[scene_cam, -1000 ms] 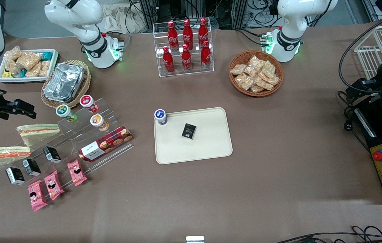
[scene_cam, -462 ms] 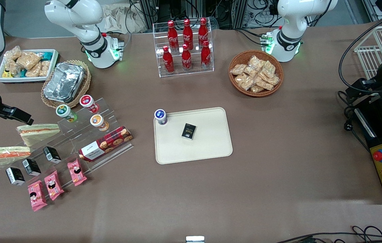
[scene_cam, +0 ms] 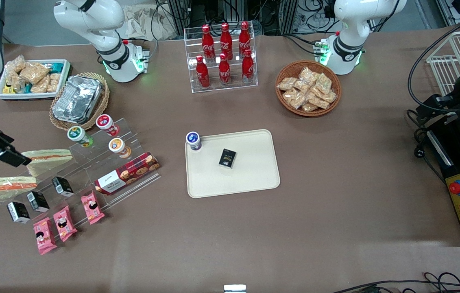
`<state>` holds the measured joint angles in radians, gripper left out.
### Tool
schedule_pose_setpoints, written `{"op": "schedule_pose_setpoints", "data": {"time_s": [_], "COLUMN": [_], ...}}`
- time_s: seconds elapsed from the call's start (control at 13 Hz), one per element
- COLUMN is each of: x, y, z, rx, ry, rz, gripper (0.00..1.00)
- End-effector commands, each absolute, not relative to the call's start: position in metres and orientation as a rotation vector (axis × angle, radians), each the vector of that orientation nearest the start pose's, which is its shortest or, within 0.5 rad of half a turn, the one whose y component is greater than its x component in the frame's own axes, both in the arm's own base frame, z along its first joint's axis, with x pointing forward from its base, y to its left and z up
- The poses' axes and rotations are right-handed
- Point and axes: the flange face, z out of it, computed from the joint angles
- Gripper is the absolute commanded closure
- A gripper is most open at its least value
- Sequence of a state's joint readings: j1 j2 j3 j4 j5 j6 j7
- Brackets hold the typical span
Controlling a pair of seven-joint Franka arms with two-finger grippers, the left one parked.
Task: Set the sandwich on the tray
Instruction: 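Move the right gripper down toward the wrapped sandwich wedges in the rack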
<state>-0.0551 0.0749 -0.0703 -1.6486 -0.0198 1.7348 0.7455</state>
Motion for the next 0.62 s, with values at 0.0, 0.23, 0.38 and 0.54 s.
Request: {"op": "schedule_pose_setpoints", "data": {"time_s": [0.0, 0.23, 0.38, 0.54], "x": [0.595, 0.603, 0.608, 0.612], "y": [-0.109, -0.132, -0.156, -0.177], "z": [0.541, 0.519, 0.505, 0.495], "rx": [-2.774, -2.704, -2.523, -2.428], "ry": [1.58, 1.719, 1.975, 2.084], "rz": [-0.01, 0.004, -0.045, -0.107], "gripper": [0.01, 0.01, 0.01, 0.01]}}
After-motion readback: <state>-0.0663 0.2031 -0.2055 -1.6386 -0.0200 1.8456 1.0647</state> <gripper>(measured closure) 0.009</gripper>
